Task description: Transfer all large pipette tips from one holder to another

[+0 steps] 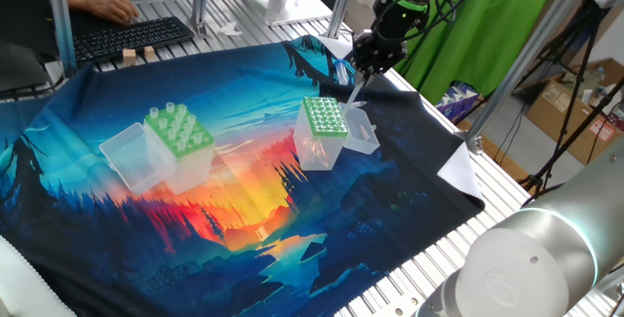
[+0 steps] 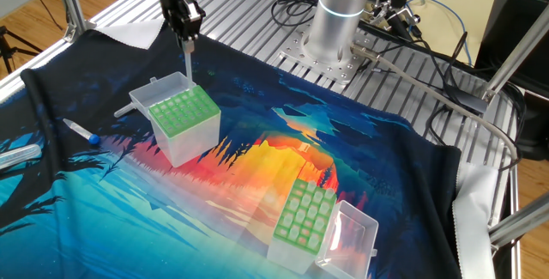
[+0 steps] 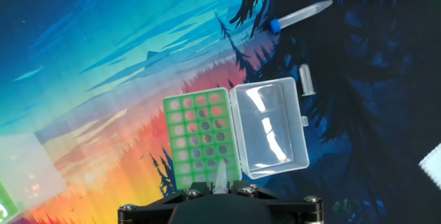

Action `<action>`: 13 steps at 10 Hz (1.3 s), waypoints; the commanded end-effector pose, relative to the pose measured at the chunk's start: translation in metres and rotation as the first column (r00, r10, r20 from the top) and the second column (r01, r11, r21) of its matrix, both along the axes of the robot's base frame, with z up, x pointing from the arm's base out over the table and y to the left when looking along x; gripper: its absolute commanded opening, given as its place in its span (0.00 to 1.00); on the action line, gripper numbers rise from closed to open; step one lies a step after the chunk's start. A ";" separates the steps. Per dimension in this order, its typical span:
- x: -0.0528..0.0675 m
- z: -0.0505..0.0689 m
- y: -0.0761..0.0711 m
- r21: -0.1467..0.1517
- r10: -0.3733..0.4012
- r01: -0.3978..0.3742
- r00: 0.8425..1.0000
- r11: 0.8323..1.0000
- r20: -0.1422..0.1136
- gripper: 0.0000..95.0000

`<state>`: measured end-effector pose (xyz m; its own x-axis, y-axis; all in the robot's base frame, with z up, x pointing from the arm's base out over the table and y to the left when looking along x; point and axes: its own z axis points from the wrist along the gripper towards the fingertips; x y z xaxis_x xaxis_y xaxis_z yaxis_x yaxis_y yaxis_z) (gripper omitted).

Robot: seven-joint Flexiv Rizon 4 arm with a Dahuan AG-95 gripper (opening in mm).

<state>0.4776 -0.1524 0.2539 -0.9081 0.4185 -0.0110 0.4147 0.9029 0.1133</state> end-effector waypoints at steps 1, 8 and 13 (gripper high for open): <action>0.000 -0.001 0.000 -0.004 0.000 0.000 1.000 1.000 0.000 0.00; 0.000 -0.009 0.001 -0.005 -0.028 0.028 1.000 1.000 -0.001 0.00; 0.000 -0.008 0.002 -0.014 -0.050 0.050 0.999 0.999 -0.010 0.20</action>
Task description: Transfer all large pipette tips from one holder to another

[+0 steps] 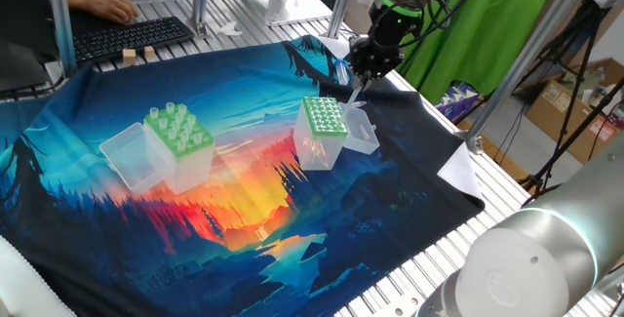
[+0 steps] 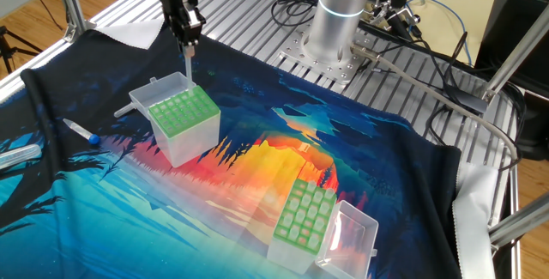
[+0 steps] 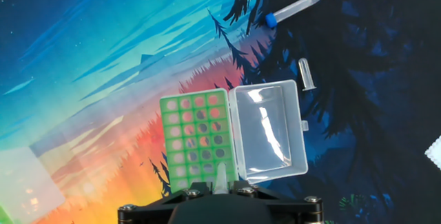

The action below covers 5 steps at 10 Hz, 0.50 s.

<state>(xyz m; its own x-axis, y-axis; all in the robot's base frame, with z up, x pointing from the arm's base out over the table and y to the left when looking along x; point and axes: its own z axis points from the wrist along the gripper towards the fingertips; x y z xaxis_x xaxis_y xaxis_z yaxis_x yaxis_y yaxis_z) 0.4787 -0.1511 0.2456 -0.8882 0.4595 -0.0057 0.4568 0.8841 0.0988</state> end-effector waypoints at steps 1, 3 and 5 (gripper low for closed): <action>-0.001 0.000 0.000 -0.003 -0.010 0.010 1.000 1.000 0.001 0.20; -0.002 0.002 0.003 -0.001 -0.022 0.022 1.000 1.000 -0.001 0.20; -0.005 0.009 0.012 0.002 -0.060 0.060 0.998 0.998 -0.009 0.00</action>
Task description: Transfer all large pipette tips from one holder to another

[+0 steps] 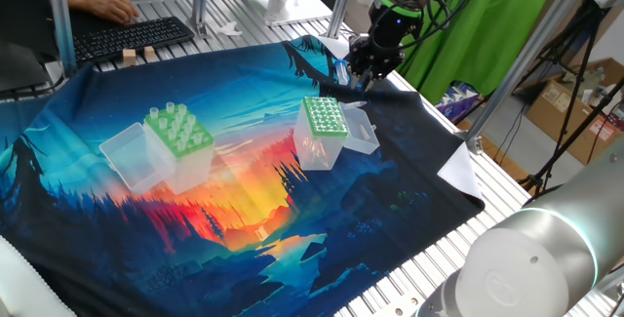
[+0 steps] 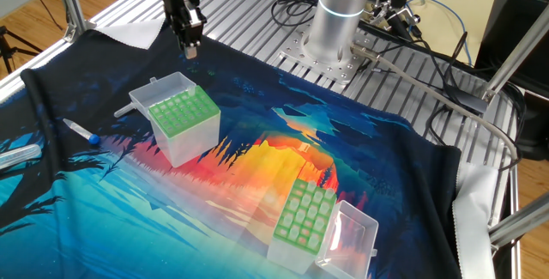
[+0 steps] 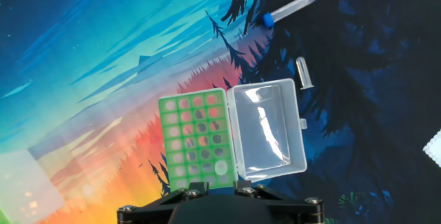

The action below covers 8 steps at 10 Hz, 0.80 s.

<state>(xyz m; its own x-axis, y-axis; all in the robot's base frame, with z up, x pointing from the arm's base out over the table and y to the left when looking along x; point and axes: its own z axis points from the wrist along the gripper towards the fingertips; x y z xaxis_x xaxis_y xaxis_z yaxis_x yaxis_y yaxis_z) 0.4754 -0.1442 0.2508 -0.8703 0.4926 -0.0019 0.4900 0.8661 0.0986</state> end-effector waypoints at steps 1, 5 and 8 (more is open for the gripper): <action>-0.005 0.011 0.013 0.005 -0.050 0.050 0.999 0.999 -0.010 0.00; -0.016 0.031 0.032 0.021 -0.132 0.133 0.991 0.991 -0.035 0.00; -0.021 0.037 0.038 0.021 -0.146 0.147 0.988 0.989 -0.047 0.00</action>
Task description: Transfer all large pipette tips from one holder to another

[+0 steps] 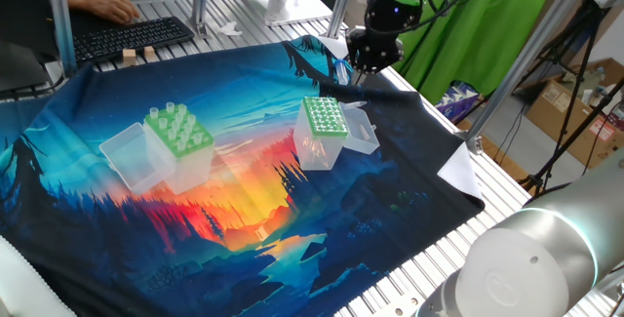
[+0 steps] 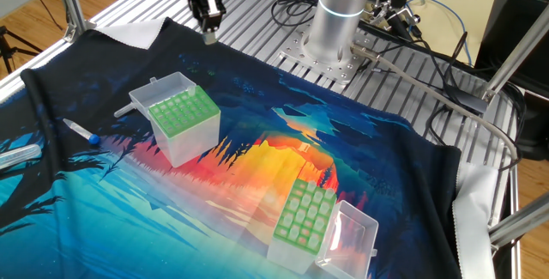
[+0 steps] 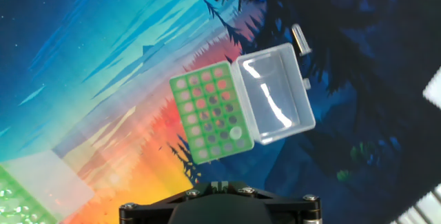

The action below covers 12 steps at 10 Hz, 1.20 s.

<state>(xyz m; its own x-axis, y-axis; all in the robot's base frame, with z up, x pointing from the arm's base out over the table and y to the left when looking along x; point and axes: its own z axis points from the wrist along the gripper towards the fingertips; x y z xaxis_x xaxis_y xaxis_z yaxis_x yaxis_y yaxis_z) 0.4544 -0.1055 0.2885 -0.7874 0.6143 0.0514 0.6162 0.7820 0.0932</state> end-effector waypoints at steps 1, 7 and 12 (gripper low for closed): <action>-0.003 0.002 0.002 0.001 -0.007 0.007 1.000 1.000 -0.001 0.00; -0.004 0.002 0.002 -0.084 -0.001 0.004 1.000 0.996 0.029 0.00; -0.004 0.002 0.002 -0.140 0.074 -0.074 0.997 0.987 -0.002 0.00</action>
<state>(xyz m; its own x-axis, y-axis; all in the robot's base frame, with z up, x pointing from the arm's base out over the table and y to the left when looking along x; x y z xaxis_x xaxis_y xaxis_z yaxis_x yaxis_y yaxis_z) 0.4494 -0.1030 0.2900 -0.8315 0.5525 -0.0583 0.5535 0.8328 -0.0026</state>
